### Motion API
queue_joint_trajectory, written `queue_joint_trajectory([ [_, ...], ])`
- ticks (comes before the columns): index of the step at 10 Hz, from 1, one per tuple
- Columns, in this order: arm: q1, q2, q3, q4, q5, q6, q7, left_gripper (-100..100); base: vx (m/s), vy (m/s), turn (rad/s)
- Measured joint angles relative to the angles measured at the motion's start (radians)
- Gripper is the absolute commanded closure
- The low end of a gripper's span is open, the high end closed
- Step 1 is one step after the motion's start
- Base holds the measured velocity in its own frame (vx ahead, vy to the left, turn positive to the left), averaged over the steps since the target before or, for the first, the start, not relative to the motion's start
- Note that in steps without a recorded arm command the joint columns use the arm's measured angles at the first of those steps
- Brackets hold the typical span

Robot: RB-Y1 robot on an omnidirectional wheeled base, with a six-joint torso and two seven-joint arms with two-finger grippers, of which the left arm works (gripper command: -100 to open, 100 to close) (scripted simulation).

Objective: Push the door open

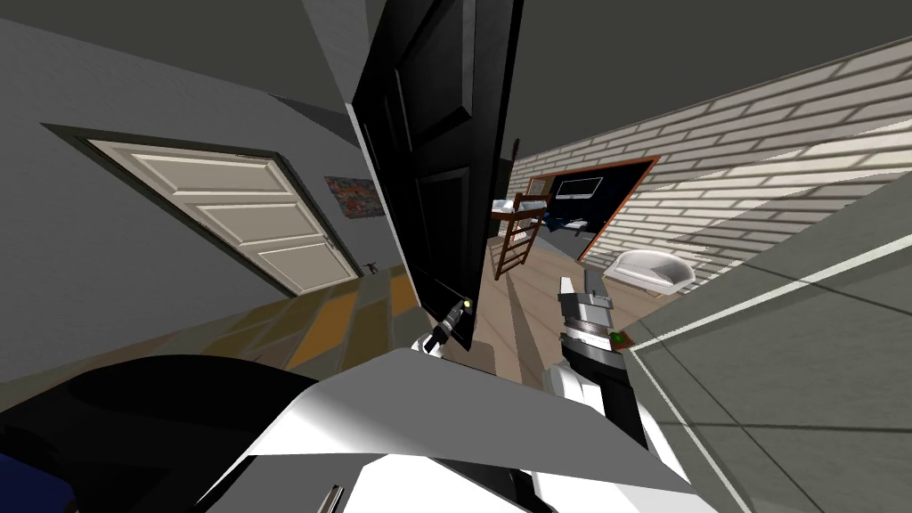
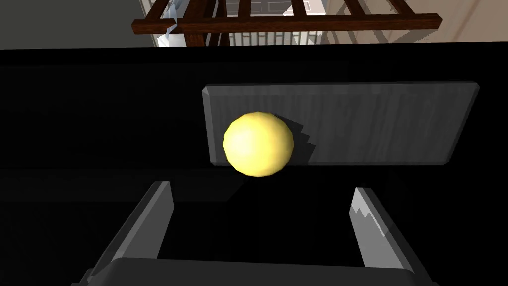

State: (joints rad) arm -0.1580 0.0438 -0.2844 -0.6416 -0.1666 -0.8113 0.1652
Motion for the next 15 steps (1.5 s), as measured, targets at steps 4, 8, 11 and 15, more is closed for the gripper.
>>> queue_joint_trajectory([
  [4, 0.007, -0.013, 0.003, -0.010, 0.001, 0.004, -0.006, 100, 0.048, -0.032, -0.006],
  [8, 0.008, -0.014, 0.002, -0.008, 0.000, 0.006, -0.006, 100, -0.008, 0.005, 0.000],
  [11, 0.002, -0.013, 0.009, 0.029, 0.004, -0.009, -0.020, 100, 0.116, -0.050, 0.049],
  [15, 0.017, 0.006, 0.023, -0.010, 0.011, 0.014, -0.030, 100, 0.165, -0.057, 0.093],
])
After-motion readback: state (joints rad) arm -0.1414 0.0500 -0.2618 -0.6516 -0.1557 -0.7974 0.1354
